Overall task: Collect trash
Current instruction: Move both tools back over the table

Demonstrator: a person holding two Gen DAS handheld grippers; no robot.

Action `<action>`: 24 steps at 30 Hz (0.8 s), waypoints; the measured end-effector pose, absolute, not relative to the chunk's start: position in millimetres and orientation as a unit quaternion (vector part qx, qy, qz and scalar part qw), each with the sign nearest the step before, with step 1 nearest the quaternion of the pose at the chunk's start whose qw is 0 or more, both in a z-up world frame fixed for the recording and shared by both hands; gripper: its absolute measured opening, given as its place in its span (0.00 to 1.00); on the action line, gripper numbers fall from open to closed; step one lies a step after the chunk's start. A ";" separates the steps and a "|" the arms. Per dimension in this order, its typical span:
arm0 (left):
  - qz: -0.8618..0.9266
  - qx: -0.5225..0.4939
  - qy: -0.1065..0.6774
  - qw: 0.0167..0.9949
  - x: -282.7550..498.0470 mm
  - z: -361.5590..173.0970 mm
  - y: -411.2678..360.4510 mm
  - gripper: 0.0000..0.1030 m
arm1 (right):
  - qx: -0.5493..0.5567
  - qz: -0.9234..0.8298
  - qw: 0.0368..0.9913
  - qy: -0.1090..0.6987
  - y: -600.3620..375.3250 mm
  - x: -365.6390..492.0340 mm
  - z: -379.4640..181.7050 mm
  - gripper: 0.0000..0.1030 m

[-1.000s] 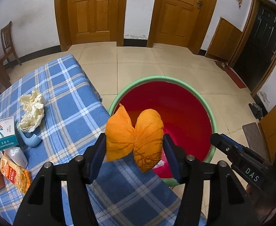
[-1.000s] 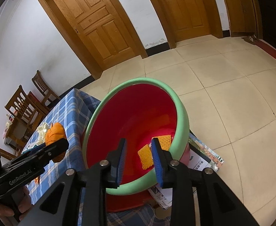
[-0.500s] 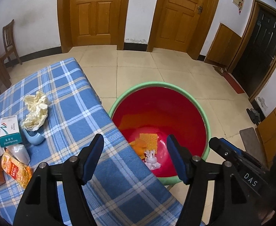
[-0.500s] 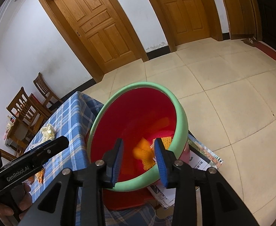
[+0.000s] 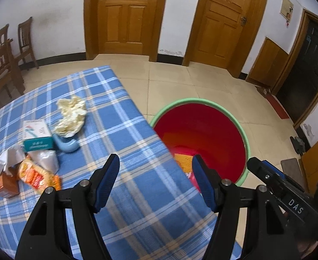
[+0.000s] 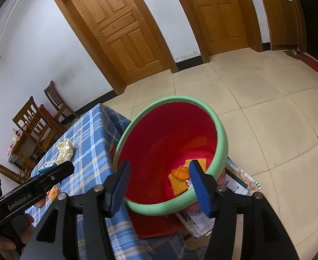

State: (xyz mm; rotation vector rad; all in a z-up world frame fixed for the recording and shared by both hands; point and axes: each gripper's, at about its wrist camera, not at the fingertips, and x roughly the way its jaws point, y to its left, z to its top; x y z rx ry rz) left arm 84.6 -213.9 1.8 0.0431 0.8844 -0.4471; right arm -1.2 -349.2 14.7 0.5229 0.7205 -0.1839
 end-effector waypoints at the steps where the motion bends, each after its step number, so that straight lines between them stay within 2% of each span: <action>1: -0.210 0.019 0.424 0.881 84.2 2.2 -210.5 0.67 | 0.251 -0.087 0.899 0.348 -346.8 -1.3 15.8 0.61; 7: -0.189 0.007 0.421 0.887 81.0 4.0 -186.8 0.67 | 0.245 -0.075 0.901 0.349 -332.6 0.7 19.9 0.64; 24: -0.132 -0.029 0.412 0.901 74.8 9.0 -118.6 0.67 | 0.220 -0.034 0.908 0.356 -286.3 11.7 28.7 0.65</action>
